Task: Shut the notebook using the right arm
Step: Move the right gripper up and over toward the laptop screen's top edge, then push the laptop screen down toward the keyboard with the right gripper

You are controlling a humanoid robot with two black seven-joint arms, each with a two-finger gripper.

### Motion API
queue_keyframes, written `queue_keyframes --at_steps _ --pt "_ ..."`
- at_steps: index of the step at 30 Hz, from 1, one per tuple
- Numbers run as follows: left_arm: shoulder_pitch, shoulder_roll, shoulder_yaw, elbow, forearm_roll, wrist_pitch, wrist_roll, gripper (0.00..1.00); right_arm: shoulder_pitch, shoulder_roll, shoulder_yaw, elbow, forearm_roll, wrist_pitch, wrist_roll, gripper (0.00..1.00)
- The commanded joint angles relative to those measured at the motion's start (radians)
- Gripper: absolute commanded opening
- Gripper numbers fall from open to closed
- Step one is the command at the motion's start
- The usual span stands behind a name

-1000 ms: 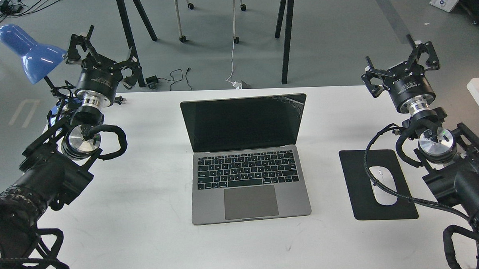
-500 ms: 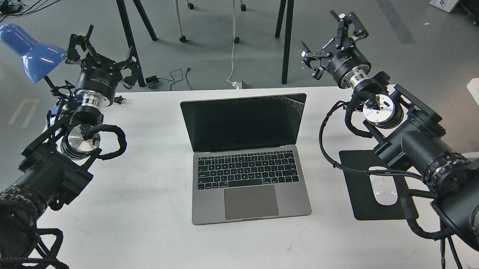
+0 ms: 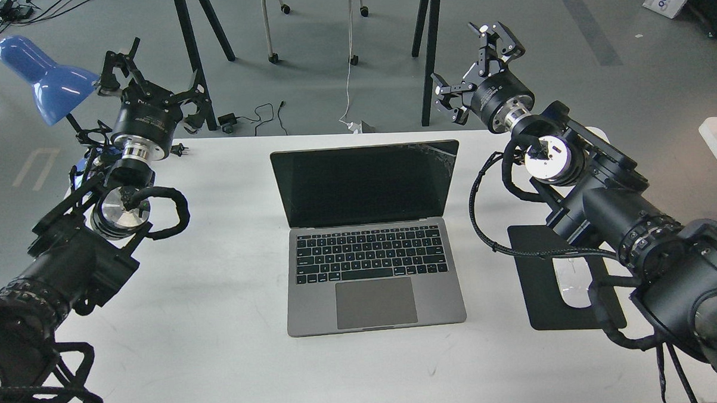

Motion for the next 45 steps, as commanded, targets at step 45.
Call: queue_keyframes --at_steps 45 --pt "0.0 -0.002 0.002 0.0 0.0 0.0 0.0 1.0 -0.494 -0.215 -0.254 0.737 -0.138 -0.058 -0.003 1.0"
